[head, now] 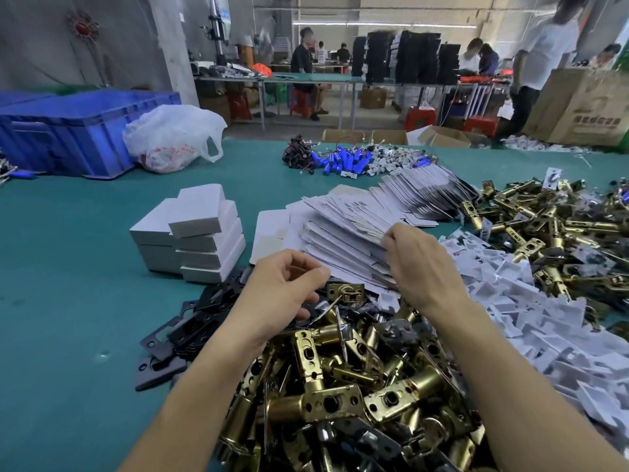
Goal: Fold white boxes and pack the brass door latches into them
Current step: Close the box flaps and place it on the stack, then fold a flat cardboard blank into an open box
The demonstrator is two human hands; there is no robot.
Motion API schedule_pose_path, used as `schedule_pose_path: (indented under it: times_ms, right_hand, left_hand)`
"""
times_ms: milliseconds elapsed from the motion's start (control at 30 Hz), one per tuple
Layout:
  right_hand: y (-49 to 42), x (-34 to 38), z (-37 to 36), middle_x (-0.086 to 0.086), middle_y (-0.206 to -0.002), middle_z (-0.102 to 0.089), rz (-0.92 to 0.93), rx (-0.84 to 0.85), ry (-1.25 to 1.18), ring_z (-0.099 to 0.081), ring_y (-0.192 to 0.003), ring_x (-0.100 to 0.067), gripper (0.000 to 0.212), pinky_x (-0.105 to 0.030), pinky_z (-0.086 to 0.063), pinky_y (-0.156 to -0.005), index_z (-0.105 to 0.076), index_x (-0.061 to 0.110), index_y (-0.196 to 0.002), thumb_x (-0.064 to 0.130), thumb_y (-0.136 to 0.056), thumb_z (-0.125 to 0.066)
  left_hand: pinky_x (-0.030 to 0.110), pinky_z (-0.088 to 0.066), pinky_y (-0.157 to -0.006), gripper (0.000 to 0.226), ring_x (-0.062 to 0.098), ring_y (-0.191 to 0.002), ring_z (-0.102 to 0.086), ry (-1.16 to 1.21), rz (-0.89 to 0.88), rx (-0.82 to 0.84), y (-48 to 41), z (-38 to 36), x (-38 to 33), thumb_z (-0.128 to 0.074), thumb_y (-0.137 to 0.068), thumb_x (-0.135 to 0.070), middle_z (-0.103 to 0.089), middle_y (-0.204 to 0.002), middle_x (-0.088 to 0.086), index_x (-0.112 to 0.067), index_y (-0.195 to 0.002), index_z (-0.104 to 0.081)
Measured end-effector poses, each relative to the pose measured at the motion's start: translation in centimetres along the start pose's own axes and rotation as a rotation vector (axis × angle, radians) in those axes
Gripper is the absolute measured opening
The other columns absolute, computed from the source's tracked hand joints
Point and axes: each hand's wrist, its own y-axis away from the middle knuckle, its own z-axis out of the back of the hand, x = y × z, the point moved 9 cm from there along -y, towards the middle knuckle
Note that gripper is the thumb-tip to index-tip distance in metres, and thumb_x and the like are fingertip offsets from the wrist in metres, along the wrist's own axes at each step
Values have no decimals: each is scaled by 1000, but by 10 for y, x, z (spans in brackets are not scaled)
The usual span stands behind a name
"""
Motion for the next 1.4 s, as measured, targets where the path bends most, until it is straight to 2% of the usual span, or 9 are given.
schedule_pose_path:
  times_ms: [200,267,367,533,633,833,1067,1200,1400]
  right_hand:
    - [22,47,33,1,-83,-54,180,-208,-325,-50,-70,-20,27,-43,-46,-60,-53,13,-93,27,-104,-34]
    - [30,54,37,7,-80,-53,188,-216,-409,-49,-68,-12,24,-33,-43,-59,-55,14,-93,26,-104,-37]
    - [42,61,36,17,-75,-52,194,-164,-476,-50,-69,-3,19,-17,-36,-58,-56,19,-92,29,-101,-43]
    - [70,80,32,10,-98,-70,223,-33,-746,-67,-96,-6,18,-33,-55,-80,-58,31,-95,41,-99,-44]
    - [79,95,35,13,-104,-70,266,41,-844,-67,-104,-2,12,-22,-54,-85,-59,41,-92,35,-98,-50]
    - [82,82,38,5,-96,-71,216,93,-870,-67,-93,-9,19,-16,-50,-74,-68,17,-95,35,-92,-64]
    - [86,92,49,10,-121,-60,375,-62,-599,-61,-105,-9,52,-13,-49,-82,-58,24,-124,39,-78,-76]
    - [90,103,46,7,-131,-53,478,-123,-424,-57,-117,-17,56,-35,-56,-85,-56,21,-132,27,-79,-72]
    - [88,103,38,-1,-131,-57,472,-91,-378,-60,-111,-20,54,-36,-59,-76,-60,16,-131,15,-78,-72]
  left_hand:
    - [26,-59,-58,53,16,-78,-76,137,57,46,3,-8,-1,-77,-74,-48,-78,-91,6,-16,-113,-64]
    - [31,-60,-60,75,24,-84,-77,219,99,52,4,-11,-1,-73,-59,-62,-76,-101,12,-19,-119,-60]
    - [36,-61,-63,76,33,-91,-76,414,191,70,5,-11,1,-67,-61,-70,-74,-111,20,-25,-121,-59]
    - [41,-60,-71,98,31,-86,-74,624,193,88,6,-12,-3,-80,-63,-66,-73,-110,20,-17,-142,-51]
    - [39,-59,-68,114,26,-76,-71,698,210,74,6,-12,-3,-77,-50,-64,-66,-95,13,-10,-146,-46]
    - [42,-55,-81,124,32,-96,-72,711,290,305,21,-30,-10,-89,-41,-54,-67,-116,19,2,-143,-46]
    - [38,-60,-71,51,30,-92,-73,719,178,457,32,-41,-32,-61,-83,-56,-72,-107,14,-12,-102,-78]
    - [34,-60,-67,61,25,-88,-73,848,263,468,40,-55,-29,-57,-87,-64,-73,-98,10,-11,-112,-72]
    - [28,-56,-74,60,18,-89,-70,874,269,462,37,-59,-26,-47,-89,-61,-71,-95,3,-15,-126,-64]
